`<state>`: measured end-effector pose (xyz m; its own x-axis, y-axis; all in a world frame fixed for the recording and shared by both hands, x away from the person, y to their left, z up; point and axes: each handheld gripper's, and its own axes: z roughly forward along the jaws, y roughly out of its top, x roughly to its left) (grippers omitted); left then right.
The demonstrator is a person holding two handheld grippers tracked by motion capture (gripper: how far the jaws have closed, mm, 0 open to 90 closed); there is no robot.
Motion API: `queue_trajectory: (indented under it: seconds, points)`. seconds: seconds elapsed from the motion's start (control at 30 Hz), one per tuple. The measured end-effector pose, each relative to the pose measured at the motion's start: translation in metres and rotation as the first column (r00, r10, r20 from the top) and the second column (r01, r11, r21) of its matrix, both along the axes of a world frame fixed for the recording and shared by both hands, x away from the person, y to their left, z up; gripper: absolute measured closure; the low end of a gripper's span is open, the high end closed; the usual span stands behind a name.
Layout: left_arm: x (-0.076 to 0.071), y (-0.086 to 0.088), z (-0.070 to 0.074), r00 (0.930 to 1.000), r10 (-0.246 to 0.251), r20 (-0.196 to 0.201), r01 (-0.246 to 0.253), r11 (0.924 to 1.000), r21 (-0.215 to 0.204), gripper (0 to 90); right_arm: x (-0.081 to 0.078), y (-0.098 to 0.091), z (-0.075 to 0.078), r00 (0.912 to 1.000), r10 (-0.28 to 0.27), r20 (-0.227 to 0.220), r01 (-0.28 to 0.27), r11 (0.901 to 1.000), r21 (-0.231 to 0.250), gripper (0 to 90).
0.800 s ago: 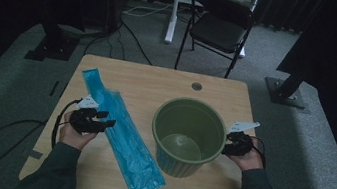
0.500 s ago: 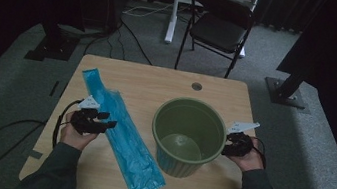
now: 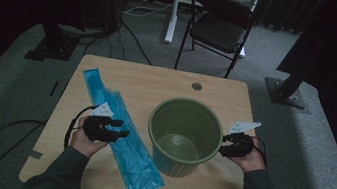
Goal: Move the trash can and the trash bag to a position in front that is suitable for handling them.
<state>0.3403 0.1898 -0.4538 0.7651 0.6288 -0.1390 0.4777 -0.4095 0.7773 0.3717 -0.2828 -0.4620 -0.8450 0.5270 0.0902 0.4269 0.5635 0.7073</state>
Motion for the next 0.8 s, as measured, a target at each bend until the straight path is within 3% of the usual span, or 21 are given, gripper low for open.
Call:
queue_trajectory:
  seconds: [0.2,0.37,0.53,0.67,0.8]
  points:
    - [-0.002,-0.02,0.002,0.9982,-0.06,-0.008,0.06,0.9982,-0.009,46.4,-0.001,0.006,-0.001,0.9999,0.016,-0.001,-0.016,0.9998,-0.009,51.3]
    - [-0.003,-0.037,0.002,0.995,-0.1,-0.006,0.1,0.9949,0.013,46.4,0.0,0.015,-0.001,0.9998,0.008,0.017,-0.007,0.9998,-0.016,51.3]
    - [-0.004,-0.043,0.001,0.993,-0.118,-0.006,0.118,0.9928,0.019,46.4,-0.002,0.021,0.002,0.9993,0.03,0.024,-0.029,0.999,-0.034,51.1]
    - [-0.005,-0.047,0.001,0.9913,-0.131,-0.01,0.131,0.9913,0.012,46.4,-0.006,0.016,0.008,0.9962,0.084,0.023,-0.084,0.9964,-0.009,51.0]
    - [-0.003,-0.048,0.001,0.9919,-0.127,-0.013,0.127,0.9918,0.013,47.2,-0.007,0.017,0.009,0.9961,0.084,0.027,-0.084,0.9963,-0.016,51.5]
